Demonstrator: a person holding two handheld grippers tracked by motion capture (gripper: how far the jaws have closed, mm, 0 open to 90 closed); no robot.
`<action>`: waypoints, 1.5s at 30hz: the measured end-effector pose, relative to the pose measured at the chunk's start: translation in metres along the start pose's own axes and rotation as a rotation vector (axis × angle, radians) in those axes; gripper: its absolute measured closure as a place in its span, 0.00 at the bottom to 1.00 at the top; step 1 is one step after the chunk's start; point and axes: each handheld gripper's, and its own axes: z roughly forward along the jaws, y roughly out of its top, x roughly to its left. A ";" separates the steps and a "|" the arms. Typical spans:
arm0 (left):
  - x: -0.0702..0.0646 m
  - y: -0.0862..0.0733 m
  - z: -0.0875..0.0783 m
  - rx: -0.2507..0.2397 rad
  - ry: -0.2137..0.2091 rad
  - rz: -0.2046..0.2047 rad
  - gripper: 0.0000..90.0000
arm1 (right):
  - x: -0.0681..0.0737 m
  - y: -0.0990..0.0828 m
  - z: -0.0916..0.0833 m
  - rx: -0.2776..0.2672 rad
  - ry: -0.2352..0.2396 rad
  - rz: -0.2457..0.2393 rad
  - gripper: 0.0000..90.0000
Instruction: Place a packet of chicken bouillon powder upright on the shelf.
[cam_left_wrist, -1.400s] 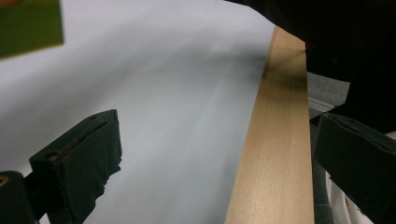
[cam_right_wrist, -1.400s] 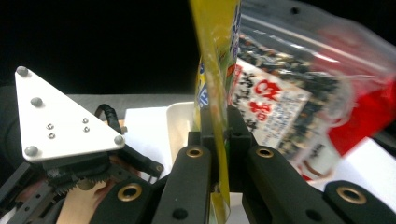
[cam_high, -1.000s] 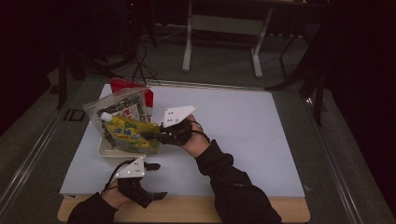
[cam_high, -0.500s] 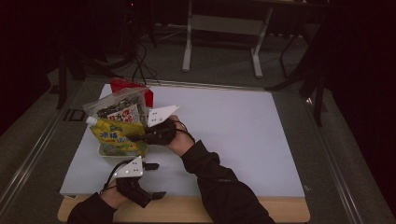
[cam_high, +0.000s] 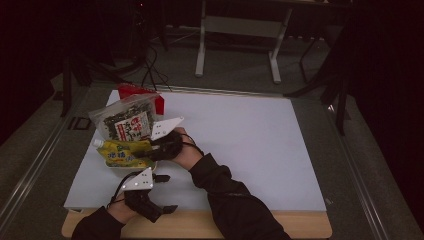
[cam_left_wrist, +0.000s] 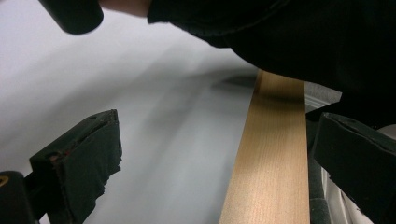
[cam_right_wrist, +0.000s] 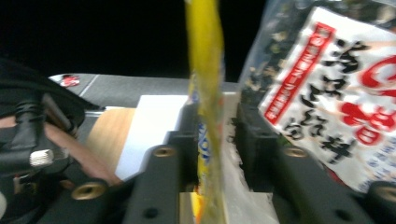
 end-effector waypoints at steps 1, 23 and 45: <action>0.000 0.000 0.000 0.000 0.000 0.000 0.02 | 0.000 0.000 0.000 0.000 0.000 0.000 0.78; 0.001 0.001 0.002 0.006 0.004 -0.001 0.02 | 0.008 -0.033 -0.070 0.006 -0.145 0.112 0.32; 0.000 0.001 0.002 0.006 0.002 0.000 0.02 | 0.011 -0.106 -0.098 0.036 -0.245 0.204 0.18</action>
